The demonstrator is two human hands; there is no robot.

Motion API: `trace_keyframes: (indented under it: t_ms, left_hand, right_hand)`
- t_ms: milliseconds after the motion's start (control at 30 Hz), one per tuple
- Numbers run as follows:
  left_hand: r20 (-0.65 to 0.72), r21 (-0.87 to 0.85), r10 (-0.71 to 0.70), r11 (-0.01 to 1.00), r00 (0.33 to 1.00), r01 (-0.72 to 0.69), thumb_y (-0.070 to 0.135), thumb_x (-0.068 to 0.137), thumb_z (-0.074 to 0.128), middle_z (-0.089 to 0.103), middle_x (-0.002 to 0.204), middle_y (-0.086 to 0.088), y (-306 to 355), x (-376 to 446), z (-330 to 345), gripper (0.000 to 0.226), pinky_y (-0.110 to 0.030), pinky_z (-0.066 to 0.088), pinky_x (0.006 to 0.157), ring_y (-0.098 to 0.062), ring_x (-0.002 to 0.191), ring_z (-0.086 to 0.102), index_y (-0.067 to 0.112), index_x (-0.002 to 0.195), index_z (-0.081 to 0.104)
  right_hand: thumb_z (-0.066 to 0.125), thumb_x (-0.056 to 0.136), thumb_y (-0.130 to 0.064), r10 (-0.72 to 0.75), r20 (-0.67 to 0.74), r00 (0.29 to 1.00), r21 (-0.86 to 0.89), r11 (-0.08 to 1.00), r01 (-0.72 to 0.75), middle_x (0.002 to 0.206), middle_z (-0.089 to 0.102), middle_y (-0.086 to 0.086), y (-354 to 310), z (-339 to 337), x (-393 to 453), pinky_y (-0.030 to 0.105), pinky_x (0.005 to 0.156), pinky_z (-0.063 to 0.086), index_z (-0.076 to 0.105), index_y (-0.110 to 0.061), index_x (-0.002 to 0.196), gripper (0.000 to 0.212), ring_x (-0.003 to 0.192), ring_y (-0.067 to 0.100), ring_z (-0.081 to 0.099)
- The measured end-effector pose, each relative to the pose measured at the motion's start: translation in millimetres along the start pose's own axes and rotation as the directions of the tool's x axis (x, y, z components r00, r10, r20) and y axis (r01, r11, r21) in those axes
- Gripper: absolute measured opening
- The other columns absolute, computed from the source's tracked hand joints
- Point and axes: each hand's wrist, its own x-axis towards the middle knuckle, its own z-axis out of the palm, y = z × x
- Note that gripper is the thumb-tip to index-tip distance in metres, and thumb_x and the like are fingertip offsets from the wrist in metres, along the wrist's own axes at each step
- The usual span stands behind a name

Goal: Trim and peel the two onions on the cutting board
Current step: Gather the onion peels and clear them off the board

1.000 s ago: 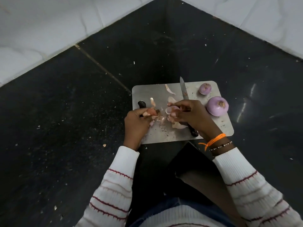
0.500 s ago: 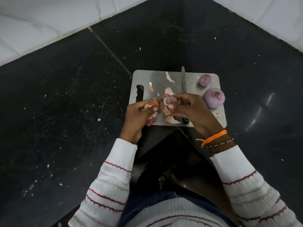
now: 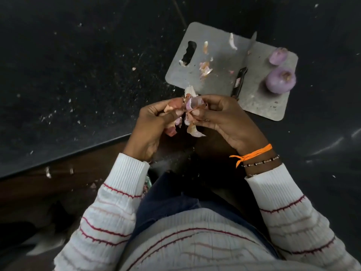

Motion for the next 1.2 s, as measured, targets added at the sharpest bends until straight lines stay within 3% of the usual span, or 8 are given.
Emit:
trace_keyframes:
  t_ms: [100, 167, 300, 367, 567, 867, 1033, 1200]
  left_hand:
    - [-0.056, -0.083, -0.043, 0.996, 0.997, 0.039, -0.001, 0.086, 0.061, 0.066, 0.088, -0.018, -11, -22, -19, 0.023, -0.031, 0.045, 0.066, -0.025, 0.077, 0.056, 0.006, 0.106, 0.070]
    - [-0.096, -0.114, -0.067, 0.992, 0.993, 0.056, -0.001, 0.085, 0.061, 0.065, 0.097, -0.023, -18, -37, -32, 0.023, -0.036, 0.044, 0.070, -0.031, 0.086, 0.053, 0.008, 0.103, 0.071]
    - [-0.226, -0.191, -0.125, 0.978, 0.966, 0.082, -0.004, 0.085, 0.058, 0.073, 0.086, -0.008, -33, -68, -60, 0.023, -0.030, 0.056, 0.066, -0.020, 0.075, 0.064, 0.009, 0.100, 0.071]
    - [-0.281, -0.205, -0.136, 0.976, 0.950, 0.079, -0.005, 0.086, 0.057, 0.074, 0.081, -0.001, -42, -85, -77, 0.025, -0.025, 0.050, 0.058, -0.014, 0.070, 0.064, 0.011, 0.098, 0.071]
    - [-0.415, -0.332, -0.229, 0.939, 0.881, 0.088, -0.007, 0.085, 0.057, 0.075, 0.083, -0.002, -92, -126, -135, 0.026, -0.032, 0.056, 0.078, -0.015, 0.076, 0.068, 0.012, 0.095, 0.071]
    - [-0.492, -0.599, -0.451, 0.796, 0.745, 0.086, -0.007, 0.087, 0.056, 0.074, 0.077, -0.002, -206, -157, -226, 0.023, -0.027, 0.059, 0.066, -0.015, 0.070, 0.069, 0.003, 0.104, 0.067]
    - [-0.440, -0.754, -0.568, 0.654, 0.695, 0.057, -0.007, 0.089, 0.052, 0.072, 0.070, 0.000, -261, -151, -256, 0.031, -0.020, 0.052, 0.048, -0.009, 0.058, 0.066, -0.002, 0.119, 0.059]
    - [-0.460, -0.763, -0.613, 0.643, 0.642, 0.067, -0.007, 0.089, 0.054, 0.068, 0.058, 0.004, -317, -140, -274, 0.029, -0.015, 0.044, 0.040, -0.004, 0.049, 0.061, -0.006, 0.118, 0.057]
  right_hand:
    - [0.061, 0.081, 0.005, 0.046, 0.088, 0.995, -0.023, 0.999, -0.044, 0.087, 0.067, 0.008, 11, 15, -4, 0.020, 0.068, 0.055, 0.064, -0.008, 0.098, 0.022, 0.075, 0.012, 0.070]
    - [0.062, 0.081, 0.005, 0.089, 0.155, 0.984, -0.051, 0.995, -0.082, 0.085, 0.069, 0.006, 20, 27, -4, 0.020, 0.067, 0.055, 0.064, -0.009, 0.097, 0.022, 0.075, 0.011, 0.070]
    - [0.061, 0.080, 0.007, 0.184, 0.278, 0.943, -0.115, 0.981, -0.158, 0.079, 0.071, 0.000, 39, 57, -4, 0.020, 0.066, 0.055, 0.064, -0.009, 0.097, 0.023, 0.073, 0.010, 0.070]
    - [0.060, 0.080, 0.008, 0.232, 0.331, 0.914, -0.143, 0.970, -0.194, 0.077, 0.071, 0.000, 50, 75, -4, 0.019, 0.064, 0.054, 0.064, -0.008, 0.097, 0.024, 0.072, 0.009, 0.069]
    - [0.058, 0.081, 0.007, 0.404, 0.439, 0.803, -0.230, 0.914, -0.334, 0.073, 0.072, -0.003, 95, 135, -6, 0.020, 0.065, 0.055, 0.063, -0.010, 0.097, 0.023, 0.071, 0.007, 0.069]
    - [0.053, 0.086, 0.009, 0.614, 0.400, 0.681, -0.349, 0.789, -0.506, 0.068, 0.071, -0.007, 207, 220, -1, 0.016, 0.061, 0.054, 0.054, 0.003, 0.117, 0.032, 0.068, 0.003, 0.068]
    - [0.052, 0.088, 0.005, 0.671, 0.366, 0.645, -0.367, 0.741, -0.562, 0.073, 0.071, -0.005, 278, 239, 11, 0.017, 0.067, 0.054, 0.061, -0.008, 0.098, 0.018, 0.073, 0.005, 0.069]
    - [0.051, 0.090, 0.004, 0.697, 0.281, 0.660, -0.301, 0.717, -0.628, 0.067, 0.071, -0.005, 345, 247, 27, 0.018, 0.068, 0.056, 0.060, -0.009, 0.086, 0.017, 0.070, 0.003, 0.068]
